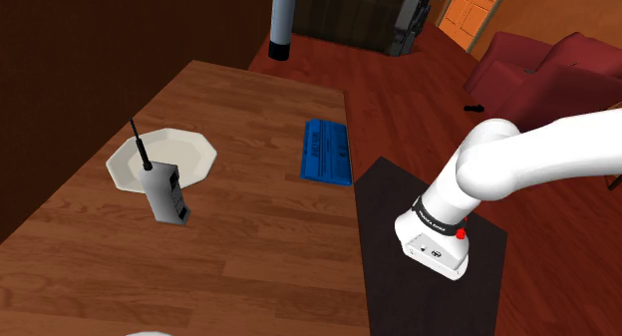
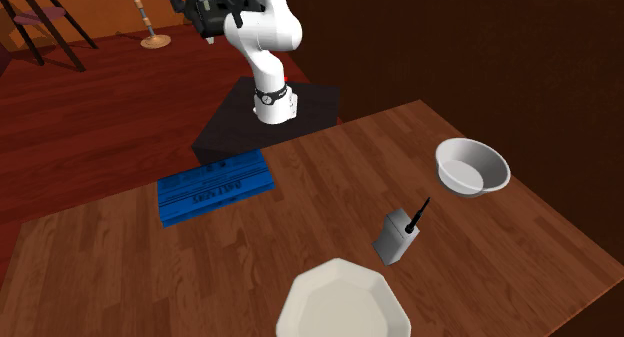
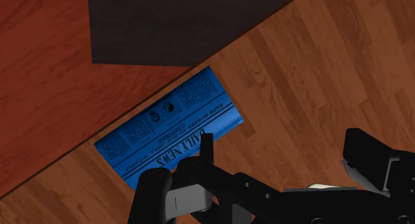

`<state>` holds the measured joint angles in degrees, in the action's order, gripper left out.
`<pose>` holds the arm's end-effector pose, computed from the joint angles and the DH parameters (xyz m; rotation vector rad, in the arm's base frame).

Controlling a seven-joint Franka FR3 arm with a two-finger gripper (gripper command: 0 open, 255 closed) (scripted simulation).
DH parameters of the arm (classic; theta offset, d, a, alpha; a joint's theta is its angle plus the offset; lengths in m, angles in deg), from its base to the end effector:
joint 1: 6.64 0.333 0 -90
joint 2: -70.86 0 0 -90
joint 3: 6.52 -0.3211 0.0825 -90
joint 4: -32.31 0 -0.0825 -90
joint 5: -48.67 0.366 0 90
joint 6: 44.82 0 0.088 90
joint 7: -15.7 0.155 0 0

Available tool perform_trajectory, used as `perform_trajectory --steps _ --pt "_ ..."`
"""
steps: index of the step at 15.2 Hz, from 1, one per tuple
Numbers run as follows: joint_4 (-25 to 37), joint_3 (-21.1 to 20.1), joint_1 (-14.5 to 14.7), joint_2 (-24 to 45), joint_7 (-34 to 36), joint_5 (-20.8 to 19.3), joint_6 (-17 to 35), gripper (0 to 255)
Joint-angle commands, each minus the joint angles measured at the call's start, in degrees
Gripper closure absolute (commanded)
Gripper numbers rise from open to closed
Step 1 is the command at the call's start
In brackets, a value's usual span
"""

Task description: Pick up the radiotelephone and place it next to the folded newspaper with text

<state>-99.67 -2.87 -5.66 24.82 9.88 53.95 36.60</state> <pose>0.2611 -0.0023 0.5629 -2.9947 -0.1294 0.1061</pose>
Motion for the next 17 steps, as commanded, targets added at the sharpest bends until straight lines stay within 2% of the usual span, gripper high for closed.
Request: perform_trajectory --steps 1,9,17 --pt "0.00 0.00 0.00 0.00 0.00 0.00 0.00 0" --pt "-1.29 -7.10 4.04 8.90 2.44 3.67 12.00 0" --pt "1.59 -14.02 7.37 20.89 5.13 4.98 22.92 0"
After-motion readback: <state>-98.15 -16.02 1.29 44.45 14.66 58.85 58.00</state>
